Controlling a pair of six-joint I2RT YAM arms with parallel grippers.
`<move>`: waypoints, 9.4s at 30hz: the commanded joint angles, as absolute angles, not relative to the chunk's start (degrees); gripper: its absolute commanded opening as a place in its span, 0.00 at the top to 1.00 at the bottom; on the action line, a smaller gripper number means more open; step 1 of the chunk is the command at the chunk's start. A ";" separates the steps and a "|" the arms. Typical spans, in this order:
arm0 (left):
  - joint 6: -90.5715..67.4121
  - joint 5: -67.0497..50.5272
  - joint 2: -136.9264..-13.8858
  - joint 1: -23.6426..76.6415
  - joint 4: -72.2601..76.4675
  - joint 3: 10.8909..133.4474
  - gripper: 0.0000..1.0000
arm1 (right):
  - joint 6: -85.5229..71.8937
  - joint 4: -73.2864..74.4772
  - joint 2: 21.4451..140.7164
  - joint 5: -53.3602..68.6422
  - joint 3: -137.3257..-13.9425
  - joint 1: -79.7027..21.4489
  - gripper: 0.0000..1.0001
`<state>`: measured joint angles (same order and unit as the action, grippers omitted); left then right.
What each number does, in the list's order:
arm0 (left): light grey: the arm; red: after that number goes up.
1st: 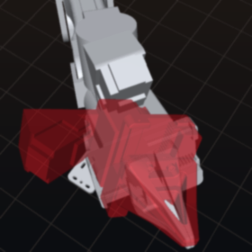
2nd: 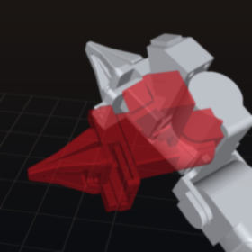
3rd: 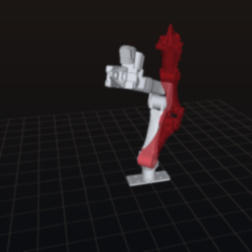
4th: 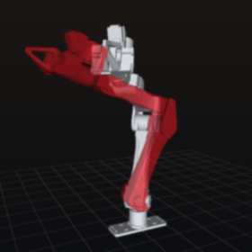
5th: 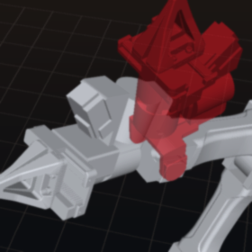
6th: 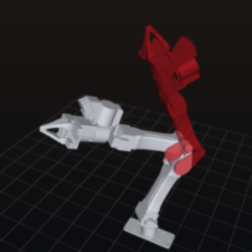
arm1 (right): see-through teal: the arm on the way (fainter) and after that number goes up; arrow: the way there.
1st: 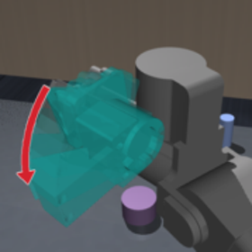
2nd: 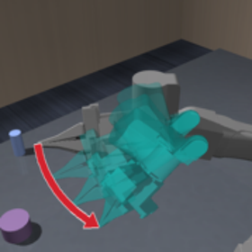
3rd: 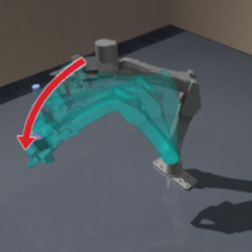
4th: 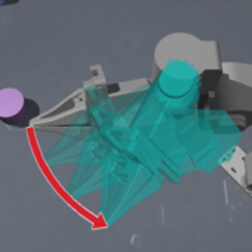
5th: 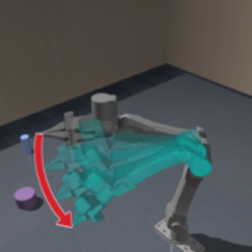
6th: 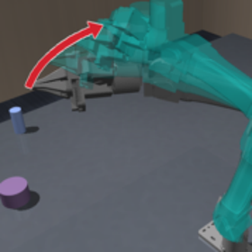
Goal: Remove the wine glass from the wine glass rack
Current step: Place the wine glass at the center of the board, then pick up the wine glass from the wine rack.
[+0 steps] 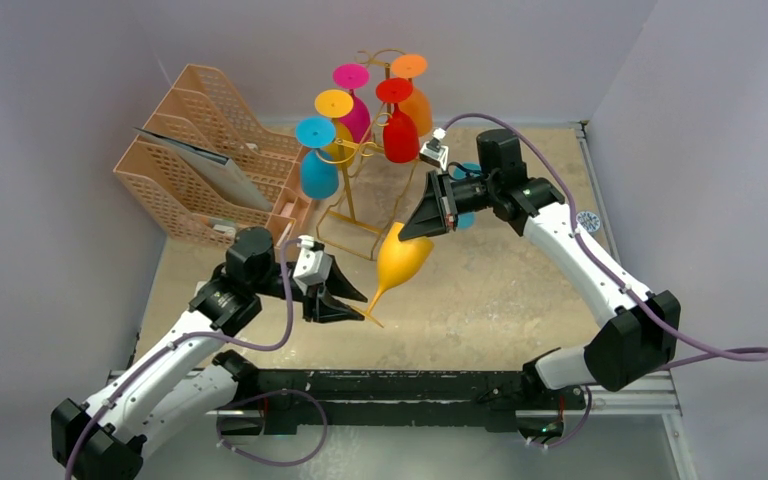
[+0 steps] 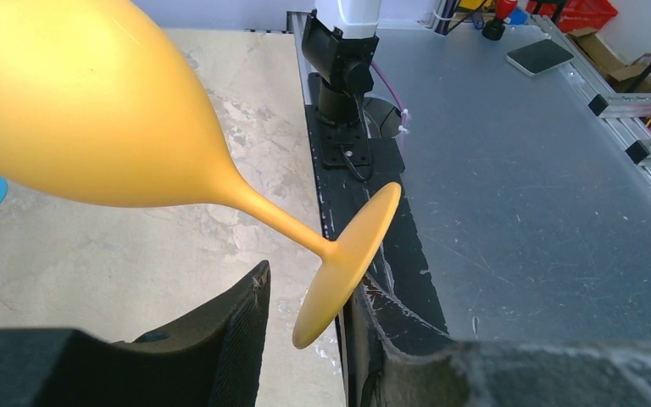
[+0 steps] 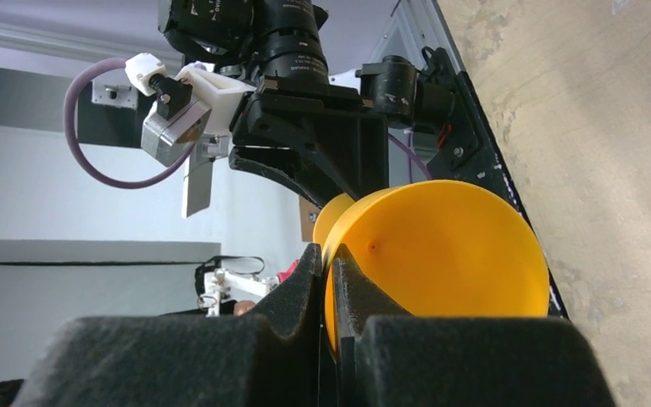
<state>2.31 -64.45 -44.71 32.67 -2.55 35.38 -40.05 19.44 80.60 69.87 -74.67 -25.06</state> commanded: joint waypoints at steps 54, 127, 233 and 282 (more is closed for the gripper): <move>-6.43 -24.31 -38.06 32.43 -14.17 42.34 0.09 | -24.67 29.70 71.33 -31.89 -69.47 -20.79 1.00; -3.47 -5.38 -44.39 32.43 -7.00 46.28 0.06 | -14.14 35.68 95.68 -10.07 -93.36 -11.17 0.81; -6.77 -2.99 -44.40 32.40 -9.26 47.30 0.02 | -62.26 1.80 108.34 34.28 -112.70 -15.03 1.00; -9.36 -4.02 -42.18 32.39 -11.33 46.66 0.02 | -61.88 3.84 102.55 31.37 -106.91 -14.99 0.96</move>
<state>-8.05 -3.25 -43.22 32.64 -11.88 44.80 -62.92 4.45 106.30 31.46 -107.70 -14.70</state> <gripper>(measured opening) 0.977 0.046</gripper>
